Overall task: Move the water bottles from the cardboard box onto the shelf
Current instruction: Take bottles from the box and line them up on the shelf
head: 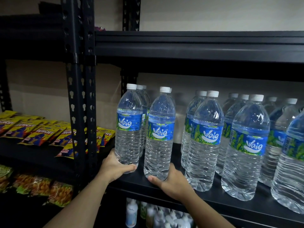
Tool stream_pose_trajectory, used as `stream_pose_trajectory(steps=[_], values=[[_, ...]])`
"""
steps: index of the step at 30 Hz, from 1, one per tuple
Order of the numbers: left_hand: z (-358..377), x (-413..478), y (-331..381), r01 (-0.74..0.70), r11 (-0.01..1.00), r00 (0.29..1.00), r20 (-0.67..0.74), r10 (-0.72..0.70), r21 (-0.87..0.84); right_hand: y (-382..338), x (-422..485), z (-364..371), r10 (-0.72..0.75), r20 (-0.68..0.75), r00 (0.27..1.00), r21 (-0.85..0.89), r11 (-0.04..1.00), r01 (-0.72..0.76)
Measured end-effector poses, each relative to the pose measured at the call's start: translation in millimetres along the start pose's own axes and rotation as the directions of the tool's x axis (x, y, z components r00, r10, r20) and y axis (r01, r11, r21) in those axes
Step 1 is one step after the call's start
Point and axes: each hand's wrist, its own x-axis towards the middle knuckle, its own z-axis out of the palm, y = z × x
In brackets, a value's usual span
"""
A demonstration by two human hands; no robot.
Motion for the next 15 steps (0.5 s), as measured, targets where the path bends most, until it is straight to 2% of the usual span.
stream_pose_trajectory(steps=[7, 10, 12, 15], values=[[0, -18, 15, -0.042, 0.997, 0.999, 0.015, 0.041, 0.068, -5, -5, -3, -0.041, -0.035, 0.999, 0.039, 0.998, 0.043], [5, -33, 19, -0.014, 0.992, 1.000, 0.000, 0.014, 0.122, -8, -8, -4, -0.003, -0.017, 1.000, 0.001, 1.000, 0.003], [11, -47, 19, 0.009, 0.967, 1.000, -0.031, -0.001, 0.254, -10, -11, -3, 0.030, -0.023, 0.999, -0.058, 0.998, -0.031], [22, -63, 15, 0.047, 0.844, 0.998, -0.066, -0.014, 0.534, -13, -20, 4, 0.003, -0.080, 0.997, -0.261, 0.965, -0.023]])
